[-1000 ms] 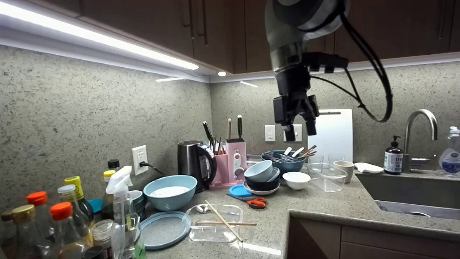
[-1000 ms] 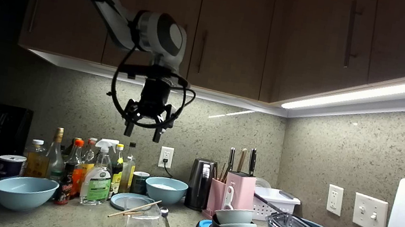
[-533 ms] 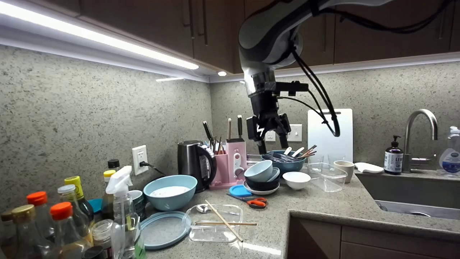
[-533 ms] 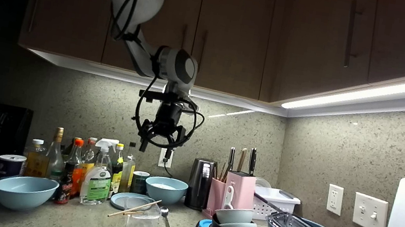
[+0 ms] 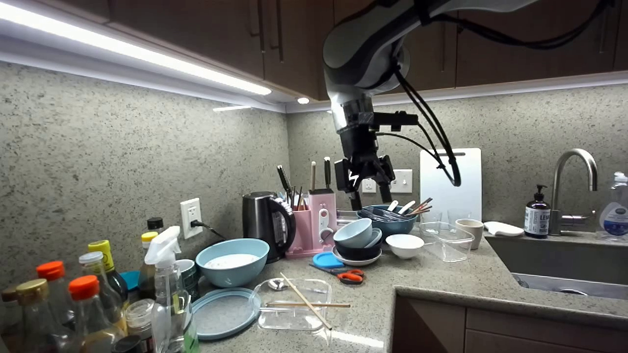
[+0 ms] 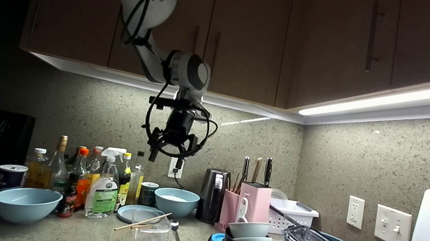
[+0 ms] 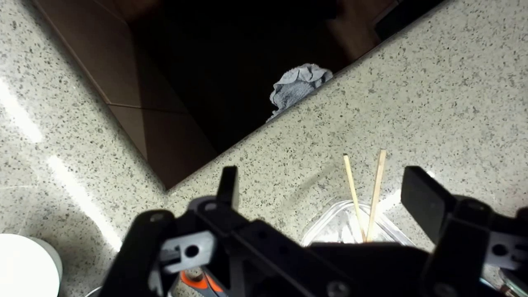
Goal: Put the wood sticks in the the bowl
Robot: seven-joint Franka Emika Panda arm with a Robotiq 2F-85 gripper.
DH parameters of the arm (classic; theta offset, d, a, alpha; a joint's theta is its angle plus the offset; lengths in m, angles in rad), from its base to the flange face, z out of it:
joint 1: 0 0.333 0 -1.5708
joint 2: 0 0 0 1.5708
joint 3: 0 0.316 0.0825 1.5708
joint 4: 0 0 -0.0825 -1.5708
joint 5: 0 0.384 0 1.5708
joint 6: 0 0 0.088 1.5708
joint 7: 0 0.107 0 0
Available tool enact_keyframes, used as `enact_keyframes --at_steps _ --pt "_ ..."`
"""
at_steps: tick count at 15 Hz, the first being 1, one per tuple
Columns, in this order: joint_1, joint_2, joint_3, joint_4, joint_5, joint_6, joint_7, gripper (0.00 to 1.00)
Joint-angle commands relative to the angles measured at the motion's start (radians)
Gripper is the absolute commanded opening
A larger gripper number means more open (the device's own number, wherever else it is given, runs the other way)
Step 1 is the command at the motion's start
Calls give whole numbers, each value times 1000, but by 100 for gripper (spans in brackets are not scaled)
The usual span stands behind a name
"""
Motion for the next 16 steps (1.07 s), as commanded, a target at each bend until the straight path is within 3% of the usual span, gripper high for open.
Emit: enact_keyframes --at_steps 1,6,10,11,12,16 --pt "17 124 -4 88 51 -67 39 100" --pt "48 348 2 275 177 -124 131 100" --pt "72 514 1 446 274 -64 223 100" --pt "76 525 -1 472 276 -68 234 100" --pt "76 485 -5 398 248 -59 187 100" --pt "78 532 -4 464 265 -57 215 100"
